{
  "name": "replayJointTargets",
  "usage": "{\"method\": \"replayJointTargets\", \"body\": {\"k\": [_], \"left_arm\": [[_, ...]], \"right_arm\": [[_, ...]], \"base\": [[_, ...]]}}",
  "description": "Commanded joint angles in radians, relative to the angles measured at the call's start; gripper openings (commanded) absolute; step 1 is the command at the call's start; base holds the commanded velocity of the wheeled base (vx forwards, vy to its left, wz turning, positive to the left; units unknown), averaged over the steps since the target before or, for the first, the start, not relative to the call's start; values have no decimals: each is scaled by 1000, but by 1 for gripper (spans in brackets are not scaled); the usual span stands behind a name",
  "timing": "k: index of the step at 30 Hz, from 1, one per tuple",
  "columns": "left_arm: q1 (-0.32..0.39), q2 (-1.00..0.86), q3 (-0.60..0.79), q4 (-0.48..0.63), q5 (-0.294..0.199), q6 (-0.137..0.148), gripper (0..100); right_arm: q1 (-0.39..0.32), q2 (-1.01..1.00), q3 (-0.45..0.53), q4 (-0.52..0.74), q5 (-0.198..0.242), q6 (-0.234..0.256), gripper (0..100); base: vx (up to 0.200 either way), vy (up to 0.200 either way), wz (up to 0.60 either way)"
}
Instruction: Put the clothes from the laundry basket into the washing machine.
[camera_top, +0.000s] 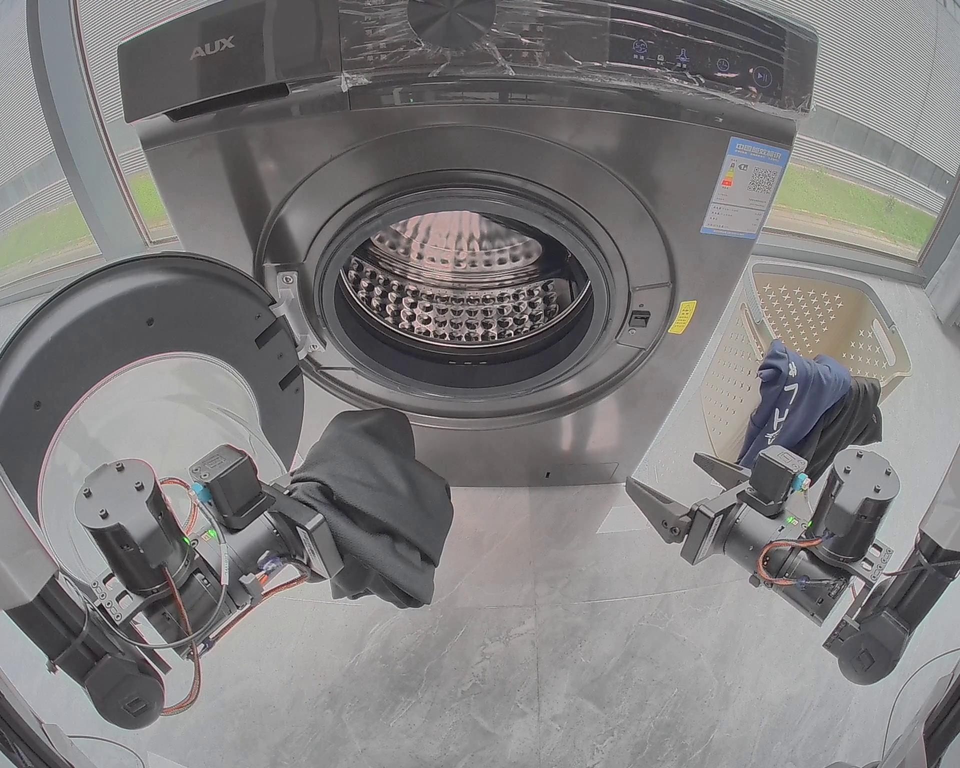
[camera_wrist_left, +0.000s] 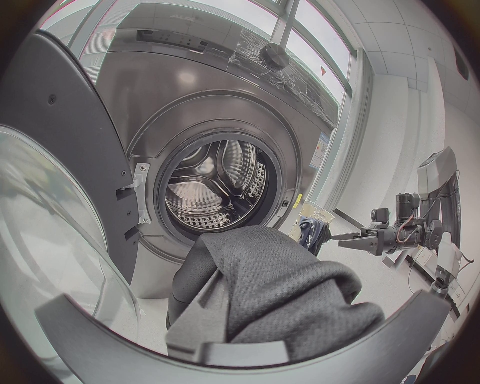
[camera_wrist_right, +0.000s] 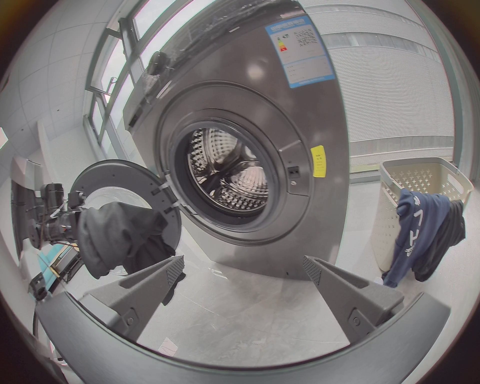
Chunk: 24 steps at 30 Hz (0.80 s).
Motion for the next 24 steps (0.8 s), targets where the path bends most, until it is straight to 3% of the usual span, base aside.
{"method": "replayJointTargets", "body": {"k": [1, 8, 17, 24], "left_arm": [[0, 9, 1, 0, -1, 0, 0], [-3, 14, 0, 0, -1, 2, 0], [-9, 19, 8, 0, -1, 6, 0], [-14, 48, 8, 0, -1, 9, 0]], "right_arm": [[-39, 44, -1, -1, -17, 3, 100], [-27, 38, -3, -1, -17, 3, 100], [1, 34, -1, -1, -12, 3, 100], [7, 34, -1, -1, -11, 3, 100]], "base": [[200, 0, 0], [200, 0, 0], [0, 0, 0], [200, 0, 0]]}}
